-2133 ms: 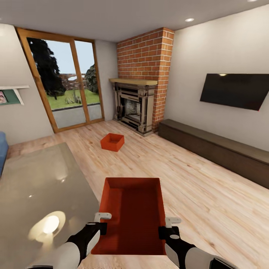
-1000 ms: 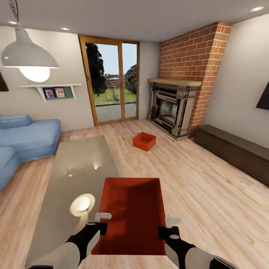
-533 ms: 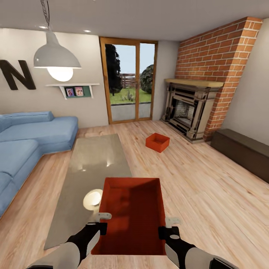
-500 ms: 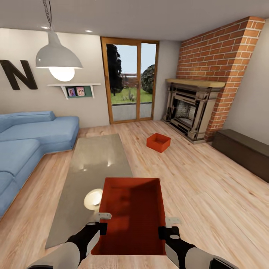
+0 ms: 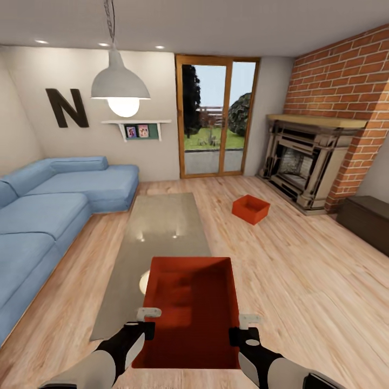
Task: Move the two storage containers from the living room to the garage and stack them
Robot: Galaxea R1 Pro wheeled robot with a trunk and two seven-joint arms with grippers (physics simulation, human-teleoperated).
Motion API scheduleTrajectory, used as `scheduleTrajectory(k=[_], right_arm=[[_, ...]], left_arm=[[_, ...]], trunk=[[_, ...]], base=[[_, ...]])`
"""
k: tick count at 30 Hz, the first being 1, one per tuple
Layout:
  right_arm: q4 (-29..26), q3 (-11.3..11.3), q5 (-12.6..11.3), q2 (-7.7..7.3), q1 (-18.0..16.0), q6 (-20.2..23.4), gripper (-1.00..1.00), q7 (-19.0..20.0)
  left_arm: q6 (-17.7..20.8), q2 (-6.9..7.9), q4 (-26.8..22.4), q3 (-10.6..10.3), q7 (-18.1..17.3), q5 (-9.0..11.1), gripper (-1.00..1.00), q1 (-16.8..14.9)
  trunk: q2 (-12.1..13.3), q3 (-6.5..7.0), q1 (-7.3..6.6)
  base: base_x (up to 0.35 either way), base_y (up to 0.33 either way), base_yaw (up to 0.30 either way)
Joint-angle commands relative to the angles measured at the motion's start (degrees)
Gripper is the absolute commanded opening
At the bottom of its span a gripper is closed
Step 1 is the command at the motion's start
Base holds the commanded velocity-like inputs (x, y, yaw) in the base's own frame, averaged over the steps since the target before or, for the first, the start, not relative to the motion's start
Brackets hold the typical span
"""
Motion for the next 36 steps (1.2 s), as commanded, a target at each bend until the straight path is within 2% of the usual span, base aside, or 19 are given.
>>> scheduleTrajectory(k=[1, 36], right_arm=[[0.10, -0.14, -0.66, -0.23, -0.05, -0.39, -1.00, -0.84], [0.10, -0.13, -0.66, -0.20, -0.05, -0.39, -1.00, -0.84]], left_arm=[[0.48, 0.02, -0.01, -0.03, 0.52, -1.19, -1.00, -0.02], [0.48, 0.02, -0.01, -0.03, 0.52, -1.19, -1.00, -0.02]], trunk=[[-0.09, -0.10, 0.02], [-0.09, -0.10, 0.02]], base=[[0.000, 0.000, 0.281], [0.000, 0.000, 0.281]])
